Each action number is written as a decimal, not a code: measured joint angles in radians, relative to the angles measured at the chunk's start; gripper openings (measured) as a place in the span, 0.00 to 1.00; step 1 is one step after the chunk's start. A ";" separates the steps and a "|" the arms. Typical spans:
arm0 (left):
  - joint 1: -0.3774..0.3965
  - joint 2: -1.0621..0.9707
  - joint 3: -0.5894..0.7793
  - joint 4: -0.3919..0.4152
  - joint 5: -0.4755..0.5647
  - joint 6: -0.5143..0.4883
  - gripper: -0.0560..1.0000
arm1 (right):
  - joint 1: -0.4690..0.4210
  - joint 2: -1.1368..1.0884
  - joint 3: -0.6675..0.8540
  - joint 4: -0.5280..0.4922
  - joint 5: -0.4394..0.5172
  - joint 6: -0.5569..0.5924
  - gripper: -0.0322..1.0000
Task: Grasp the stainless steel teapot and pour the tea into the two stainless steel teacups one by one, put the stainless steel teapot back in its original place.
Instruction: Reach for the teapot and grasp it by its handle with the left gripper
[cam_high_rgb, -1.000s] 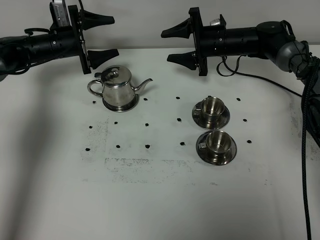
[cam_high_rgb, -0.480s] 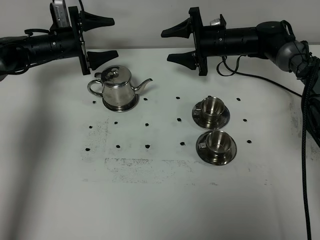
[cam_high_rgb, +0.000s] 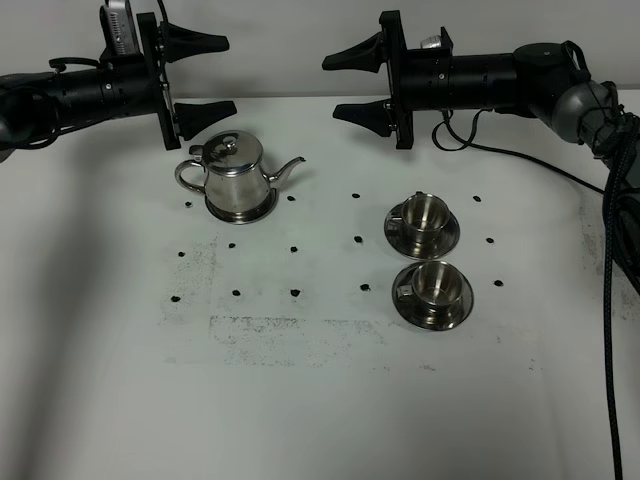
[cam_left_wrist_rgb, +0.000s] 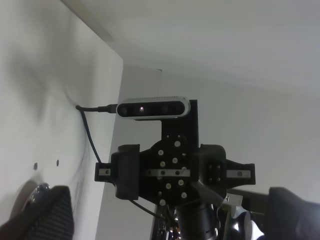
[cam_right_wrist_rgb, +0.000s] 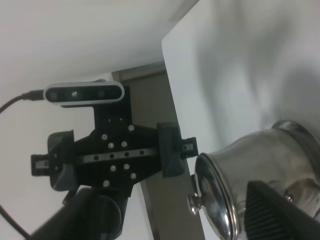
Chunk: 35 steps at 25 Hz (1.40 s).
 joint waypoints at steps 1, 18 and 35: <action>0.000 0.000 0.000 0.000 0.000 0.000 0.76 | 0.000 0.000 0.000 0.000 0.000 0.000 0.60; 0.000 0.000 0.000 0.000 0.000 0.007 0.76 | 0.000 0.000 0.000 0.000 0.000 -0.002 0.59; 0.042 -0.148 -0.001 0.157 0.003 0.039 0.76 | -0.024 -0.130 -0.001 -0.192 0.079 -0.126 0.59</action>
